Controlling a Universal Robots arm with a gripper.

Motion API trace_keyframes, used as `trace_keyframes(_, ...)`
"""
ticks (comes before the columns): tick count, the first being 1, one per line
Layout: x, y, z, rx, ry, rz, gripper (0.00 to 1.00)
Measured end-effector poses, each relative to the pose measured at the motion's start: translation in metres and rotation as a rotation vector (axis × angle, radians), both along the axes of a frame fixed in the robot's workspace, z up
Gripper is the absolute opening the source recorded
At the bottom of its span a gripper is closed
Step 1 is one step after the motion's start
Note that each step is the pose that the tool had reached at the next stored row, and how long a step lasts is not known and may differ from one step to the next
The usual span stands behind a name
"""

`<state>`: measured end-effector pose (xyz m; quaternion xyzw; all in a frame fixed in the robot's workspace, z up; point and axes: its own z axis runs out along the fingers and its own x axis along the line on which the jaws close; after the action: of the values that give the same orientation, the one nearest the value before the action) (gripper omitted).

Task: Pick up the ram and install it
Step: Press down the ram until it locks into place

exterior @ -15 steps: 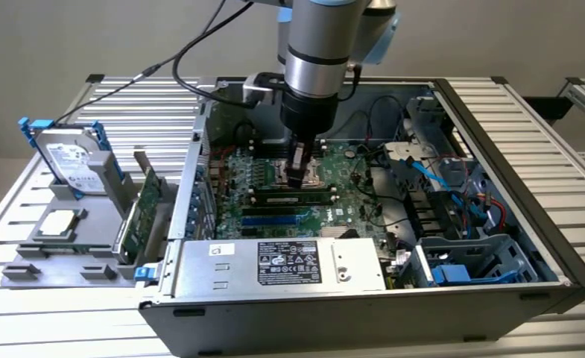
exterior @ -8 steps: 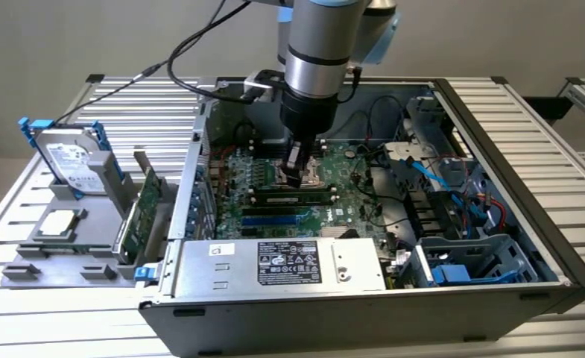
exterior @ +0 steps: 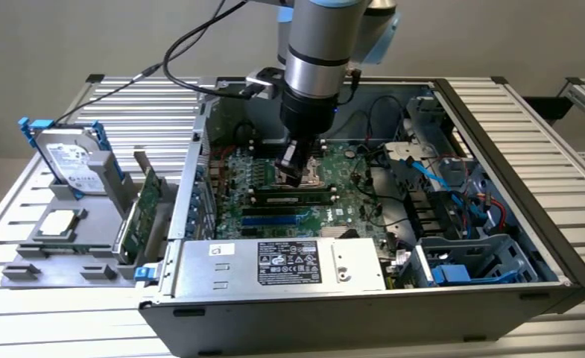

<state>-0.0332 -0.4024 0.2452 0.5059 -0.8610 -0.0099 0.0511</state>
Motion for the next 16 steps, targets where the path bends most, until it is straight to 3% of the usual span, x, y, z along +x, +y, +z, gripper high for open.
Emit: trace_keyframes(16,0.0,0.0,0.0,-0.0001,0.0,-0.261,0.11)
